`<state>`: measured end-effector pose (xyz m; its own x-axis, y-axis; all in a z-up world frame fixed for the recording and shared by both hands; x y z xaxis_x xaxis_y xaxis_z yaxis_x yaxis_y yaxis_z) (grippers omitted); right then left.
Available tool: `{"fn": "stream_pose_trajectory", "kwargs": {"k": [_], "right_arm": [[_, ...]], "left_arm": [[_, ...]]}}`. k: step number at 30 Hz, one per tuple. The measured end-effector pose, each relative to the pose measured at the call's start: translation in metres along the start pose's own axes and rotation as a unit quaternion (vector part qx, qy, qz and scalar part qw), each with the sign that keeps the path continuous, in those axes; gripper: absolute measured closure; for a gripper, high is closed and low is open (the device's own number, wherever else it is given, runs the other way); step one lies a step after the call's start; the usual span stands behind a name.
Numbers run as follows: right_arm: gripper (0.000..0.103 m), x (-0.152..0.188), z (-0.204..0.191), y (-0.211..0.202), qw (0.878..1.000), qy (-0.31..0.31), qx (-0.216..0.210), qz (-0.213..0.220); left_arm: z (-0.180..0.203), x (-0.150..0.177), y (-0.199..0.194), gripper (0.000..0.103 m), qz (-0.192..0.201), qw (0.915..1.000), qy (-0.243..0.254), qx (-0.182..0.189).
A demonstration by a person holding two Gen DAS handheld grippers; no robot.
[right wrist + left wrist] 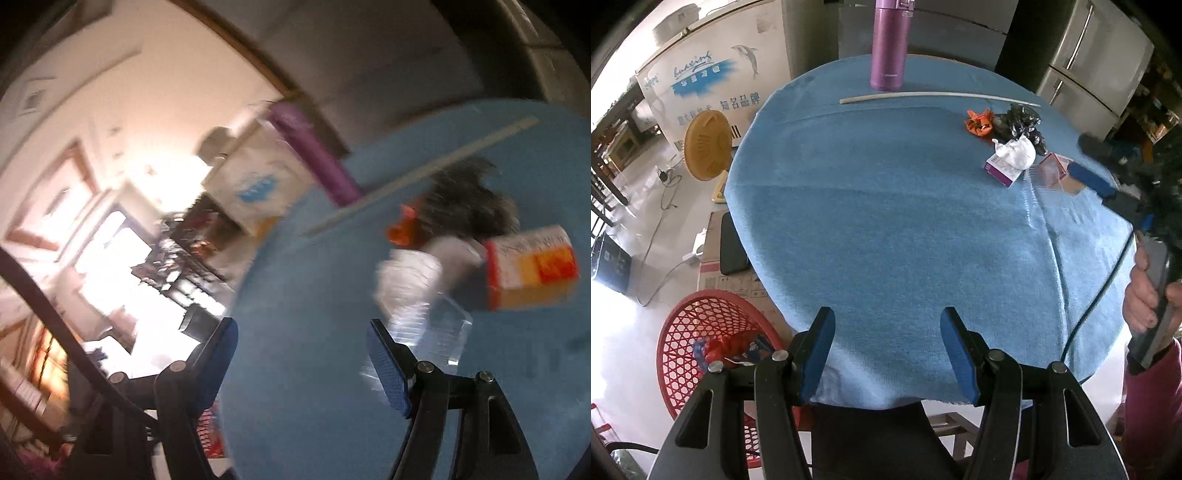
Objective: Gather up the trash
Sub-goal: 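Grasp the clear plastic tray with the right tool, then grasp the white tissue ball with the left tool while the right holds the tray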
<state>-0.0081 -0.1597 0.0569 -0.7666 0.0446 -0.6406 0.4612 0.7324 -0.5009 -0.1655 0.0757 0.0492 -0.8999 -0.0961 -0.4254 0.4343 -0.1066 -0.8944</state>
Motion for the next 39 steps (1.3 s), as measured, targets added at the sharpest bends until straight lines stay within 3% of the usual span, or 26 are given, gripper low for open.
{"fn": "stream_pose_trajectory", "kwargs": {"k": [3, 7, 12, 17, 20, 23, 26, 28, 29, 33, 35, 39], "right_arm": [[0.028, -0.003, 0.012, -0.01, 0.999, 0.019, 0.044, 0.015], [0.028, 0.003, 0.056, -0.018, 0.99, 0.08, 0.116, 0.009], [0.028, 0.014, 0.091, -0.012, 0.982, 0.151, 0.117, -0.01], [0.028, 0.023, 0.066, 0.006, 0.984, 0.1, 0.145, -0.031], [0.028, 0.032, 0.048, 0.022, 0.981, 0.052, 0.185, -0.037], [0.028, 0.039, 0.039, 0.038, 0.967, 0.013, 0.25, -0.045], [0.028, 0.045, 0.047, 0.044, 0.958, 0.01, 0.285, -0.032], [0.032, 0.048, 0.056, 0.043, 0.96, 0.016, 0.279, -0.033], [0.046, 0.049, 0.059, 0.042, 0.961, 0.019, 0.276, -0.034], [0.06, 0.047, 0.063, 0.028, 0.969, 0.008, 0.245, -0.019], [0.061, 0.046, 0.063, 0.017, 0.97, -0.005, 0.245, -0.01], [0.061, 0.051, 0.075, -0.006, 0.971, 0.011, 0.241, -0.006]], "left_arm": [[-0.004, 0.0, -0.003, 0.043, 0.006, 1.0, 0.0, 0.002], [-0.014, 0.001, -0.001, 0.043, 0.005, 0.9999, -0.011, 0.003], [-0.02, 0.003, 0.0, 0.043, 0.005, 0.9999, -0.014, 0.001], [-0.014, -0.009, -0.002, 0.043, 0.014, 0.9999, 0.002, -0.007], [-0.008, -0.026, -0.006, 0.043, 0.029, 0.9994, 0.012, -0.016], [0.002, -0.045, -0.005, 0.043, 0.041, 0.9984, 0.029, -0.027], [0.023, -0.072, -0.001, 0.043, 0.054, 0.9968, 0.055, -0.02], [0.039, -0.09, 0.006, 0.043, 0.057, 0.9961, 0.067, -0.008], [0.048, -0.098, 0.01, 0.043, 0.057, 0.9957, 0.073, 0.002], [0.091, -0.127, 0.035, 0.043, 0.047, 0.993, 0.096, 0.05], [0.113, -0.138, 0.049, 0.043, 0.04, 0.9911, 0.108, 0.067], [0.145, -0.149, 0.08, 0.043, 0.031, 0.9884, 0.135, 0.062]]}}
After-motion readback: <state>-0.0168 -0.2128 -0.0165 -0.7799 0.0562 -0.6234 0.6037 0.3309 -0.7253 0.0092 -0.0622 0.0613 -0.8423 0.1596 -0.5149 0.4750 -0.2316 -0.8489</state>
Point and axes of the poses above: each gripper's, at about its wrist camera, not at the fingertips, and y roughly the way its jaws point, z to its right, x to its underside, the point moved 3 cm from there along y, roughly the way its jaws point, and after that the axes turned 4 degrees about x, right-handed, at the moved point
